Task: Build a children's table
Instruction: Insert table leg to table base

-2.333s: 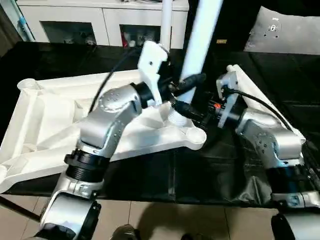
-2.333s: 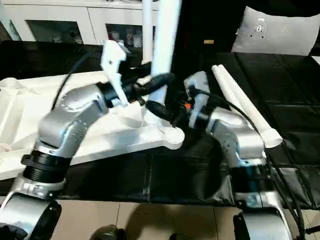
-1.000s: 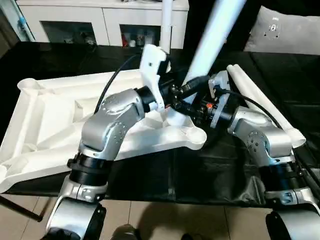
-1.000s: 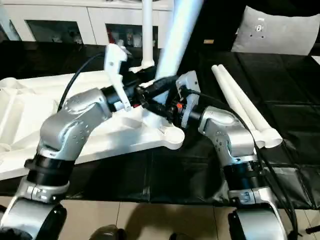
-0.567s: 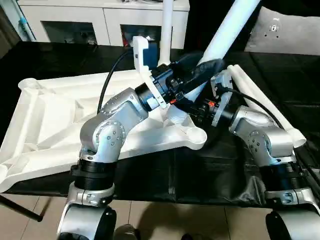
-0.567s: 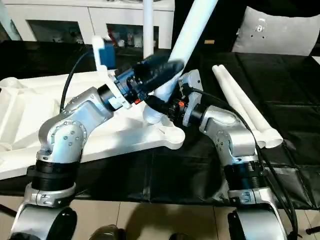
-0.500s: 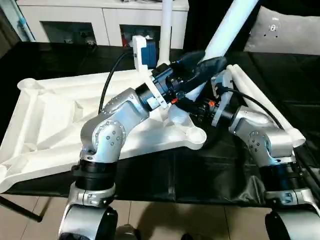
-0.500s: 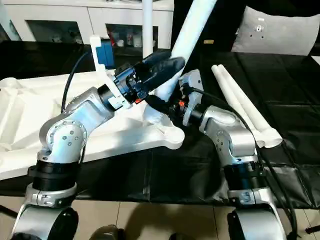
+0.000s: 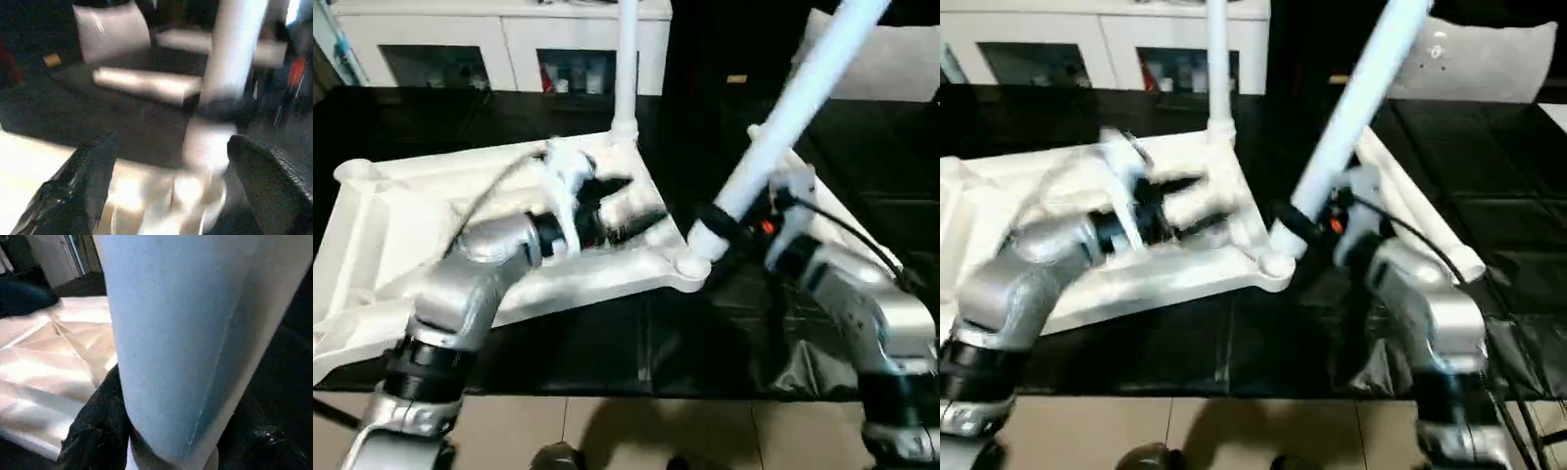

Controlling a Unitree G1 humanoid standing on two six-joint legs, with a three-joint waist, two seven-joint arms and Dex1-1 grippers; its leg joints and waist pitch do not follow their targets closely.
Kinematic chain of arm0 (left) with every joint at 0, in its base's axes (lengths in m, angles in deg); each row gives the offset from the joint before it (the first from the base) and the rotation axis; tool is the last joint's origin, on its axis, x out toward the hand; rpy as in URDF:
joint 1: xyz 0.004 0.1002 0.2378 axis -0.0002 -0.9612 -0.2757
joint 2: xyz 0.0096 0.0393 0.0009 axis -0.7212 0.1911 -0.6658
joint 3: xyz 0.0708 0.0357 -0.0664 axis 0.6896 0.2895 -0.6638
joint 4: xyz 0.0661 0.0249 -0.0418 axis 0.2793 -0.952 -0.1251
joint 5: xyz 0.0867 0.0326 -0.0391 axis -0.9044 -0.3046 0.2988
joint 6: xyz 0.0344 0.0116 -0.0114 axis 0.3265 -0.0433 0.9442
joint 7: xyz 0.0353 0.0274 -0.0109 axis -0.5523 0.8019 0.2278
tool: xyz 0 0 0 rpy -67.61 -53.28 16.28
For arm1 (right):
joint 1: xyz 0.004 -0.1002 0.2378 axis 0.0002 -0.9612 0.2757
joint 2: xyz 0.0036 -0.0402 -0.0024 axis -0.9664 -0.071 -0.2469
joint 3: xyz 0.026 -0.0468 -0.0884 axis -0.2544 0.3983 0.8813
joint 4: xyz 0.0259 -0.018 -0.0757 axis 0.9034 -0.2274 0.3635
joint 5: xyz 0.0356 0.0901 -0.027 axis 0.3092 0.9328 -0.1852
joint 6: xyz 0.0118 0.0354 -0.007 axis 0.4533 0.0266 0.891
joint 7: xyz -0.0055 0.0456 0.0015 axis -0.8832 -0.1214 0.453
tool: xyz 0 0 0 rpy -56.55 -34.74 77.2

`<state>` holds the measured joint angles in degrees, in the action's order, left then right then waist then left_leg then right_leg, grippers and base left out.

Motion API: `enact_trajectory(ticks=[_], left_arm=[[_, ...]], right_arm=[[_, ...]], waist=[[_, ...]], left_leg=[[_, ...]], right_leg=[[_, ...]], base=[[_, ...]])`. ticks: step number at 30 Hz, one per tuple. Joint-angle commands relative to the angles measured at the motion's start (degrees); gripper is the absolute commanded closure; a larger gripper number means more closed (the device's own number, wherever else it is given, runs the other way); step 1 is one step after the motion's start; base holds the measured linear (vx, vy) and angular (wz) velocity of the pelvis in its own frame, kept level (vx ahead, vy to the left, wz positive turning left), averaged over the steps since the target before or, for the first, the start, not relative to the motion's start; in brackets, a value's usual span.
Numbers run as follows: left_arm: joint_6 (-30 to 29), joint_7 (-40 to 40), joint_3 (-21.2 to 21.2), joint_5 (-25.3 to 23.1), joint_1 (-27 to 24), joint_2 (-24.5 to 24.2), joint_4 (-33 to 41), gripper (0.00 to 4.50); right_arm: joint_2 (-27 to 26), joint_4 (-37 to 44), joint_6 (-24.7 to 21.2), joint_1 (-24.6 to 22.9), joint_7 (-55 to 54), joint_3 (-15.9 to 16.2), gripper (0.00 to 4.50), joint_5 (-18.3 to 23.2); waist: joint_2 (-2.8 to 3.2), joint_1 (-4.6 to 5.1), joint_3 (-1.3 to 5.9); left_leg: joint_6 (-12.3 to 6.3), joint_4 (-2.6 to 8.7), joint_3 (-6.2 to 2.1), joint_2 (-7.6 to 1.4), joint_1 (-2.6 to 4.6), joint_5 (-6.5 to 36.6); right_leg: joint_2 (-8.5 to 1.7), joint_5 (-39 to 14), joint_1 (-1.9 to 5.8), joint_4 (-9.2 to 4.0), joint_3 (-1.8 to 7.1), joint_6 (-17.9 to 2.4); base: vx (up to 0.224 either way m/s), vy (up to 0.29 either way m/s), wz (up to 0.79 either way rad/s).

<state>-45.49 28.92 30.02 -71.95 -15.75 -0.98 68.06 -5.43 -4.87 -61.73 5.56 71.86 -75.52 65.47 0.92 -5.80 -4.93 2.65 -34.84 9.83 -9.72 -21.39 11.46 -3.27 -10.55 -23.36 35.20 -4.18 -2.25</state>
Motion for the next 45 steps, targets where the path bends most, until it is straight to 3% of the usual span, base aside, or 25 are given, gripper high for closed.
enact_trajectory(ticks=[1,5,6,7,11,12,20,21,22,28,36,40,45], left_arm=[[2.81,-1.70,4.35,-4.88,-1.30,-1.25,-1.36,0.44],[4.57,-3.66,7.11,-6.49,-1.35,-1.07,-3.65,0.44],[4.55,-3.74,7.23,-6.49,-1.33,-1.05,-3.78,0.62],[4.83,-4.74,8.21,-6.70,-1.07,-1.06,-4.89,0.73],[5.12,-6.15,9.91,-8.15,-0.59,-1.32,-7.13,0.93],[4.16,-5.87,10.04,-8.57,-0.46,-1.22,-7.83,1.18],[-3.04,-2.62,9.00,-8.80,-0.96,-0.35,-7.31,1.65],[-3.44,-2.28,8.90,-8.88,-1.11,-0.22,-7.05,1.68],[-3.70,-2.07,8.84,-8.94,-1.20,-0.13,-6.91,1.80],[-6.08,0.81,7.94,-10.29,-0.73,1.88,-8.25,2.53],[-7.61,0.35,9.11,-11.23,-0.09,1.31,-7.85,3.06],[-8.75,-0.42,9.88,-11.91,-0.08,0.67,-7.43,3.45],[-9.14,-1.24,9.86,-11.92,-0.04,0.10,-6.62,3.83]], right_arm=[[0.75,2.81,0.47,-0.79,-0.08,0.51,2.61,-0.29],[1.36,2.67,2.73,-1.35,-0.69,1.39,2.61,-2.75],[1.39,2.74,2.75,-1.41,-0.69,1.41,2.61,-2.75],[1.50,2.89,2.97,-1.67,-0.40,1.49,2.61,-2.58],[1.66,2.59,3.08,-1.95,0.30,1.52,2.61,-1.94],[1.66,2.54,2.91,-2.03,0.40,1.50,2.61,-1.71],[1.27,2.77,2.40,-1.73,0.71,1.25,2.61,-0.77],[1.22,2.73,2.47,-1.76,0.81,1.34,2.61,-0.76],[1.18,2.70,2.51,-1.77,0.86,1.40,2.61,-0.76],[1.06,2.25,2.71,-1.34,1.08,2.24,2.61,-0.78],[1.76,0.93,2.63,-0.03,2.79,3.43,2.61,-1.33],[2.01,-0.44,2.78,1.25,3.35,3.75,2.61,-1.44],[1.89,-1.37,2.97,2.19,3.61,4.20,2.61,-1.67]], waist=[[0.33,0.20,3.96],[0.20,0.66,4.02],[0.23,0.73,4.04],[-0.14,0.71,4.06],[0.20,0.57,4.20],[0.13,0.61,4.22],[0.16,0.61,4.23],[-0.29,0.64,4.22],[-0.07,0.53,4.19],[-0.25,0.62,3.95],[-0.37,0.63,3.91],[-0.95,0.61,4.01],[-0.78,0.77,3.81]], left_leg=[[-1.43,4.25,-1.38,-3.15,0.63,6.01],[-0.90,4.22,-1.32,-3.13,0.49,5.98],[-0.87,4.18,-1.26,-3.08,0.52,6.20],[-1.24,4.20,-1.27,-3.04,0.52,6.08],[-1.74,4.09,-1.23,-3.03,0.53,5.53],[-1.80,4.08,-1.25,-3.09,0.51,5.16],[-1.86,4.07,-1.22,-3.21,0.59,5.45],[-1.96,4.07,-1.14,-3.20,0.56,5.38],[-2.23,4.02,-1.18,-3.16,0.49,5.12],[-2.75,4.04,-1.15,-3.08,0.39,4.97],[-3.06,4.13,-1.25,-3.10,0.43,5.13],[-3.26,4.14,-1.17,-3.08,0.48,4.36],[-3.33,4.18,-1.14,-3.12,0.39,4.14]], right_leg=[[-4.90,-11.74,3.35,-4.41,3.34,-6.78],[-5.02,-11.75,3.37,-4.33,3.33,-7.99],[-5.07,-11.57,3.39,-4.34,3.37,-8.36],[-5.14,-11.90,3.50,-4.36,3.37,-8.49],[-5.07,-11.67,3.47,-4.30,3.39,-8.54],[-5.08,-10.72,3.46,-4.21,3.38,-8.71],[-5.20,-10.20,3.50,-4.13,3.35,-10.17],[-5.19,-10.24,3.54,-4.21,3.36,-10.20],[-5.23,-10.73,3.51,-4.24,3.35,-10.15],[-5.13,-11.68,3.42,-4.44,3.34,-9.59],[-5.17,-13.08,3.32,-4.59,3.30,-8.81],[-5.24,-14.01,3.34,-4.52,3.32,-8.41],[-5.18,-12.35,3.21,-4.48,3.36,-9.06]], base=[[0.000,0.000,0.00],[0.000,0.000,0.00],[0.000,0.000,0.00],[0.000,0.000,0.00],[0.000,0.000,0.00],[0.000,0.000,0.00],[0.000,0.000,0.00],[0.000,0.000,0.00],[0.000,0.000,0.00],[0.000,0.000,0.00],[0.000,0.000,0.00],[0.000,0.000,0.00],[0.000,0.000,0.00]])
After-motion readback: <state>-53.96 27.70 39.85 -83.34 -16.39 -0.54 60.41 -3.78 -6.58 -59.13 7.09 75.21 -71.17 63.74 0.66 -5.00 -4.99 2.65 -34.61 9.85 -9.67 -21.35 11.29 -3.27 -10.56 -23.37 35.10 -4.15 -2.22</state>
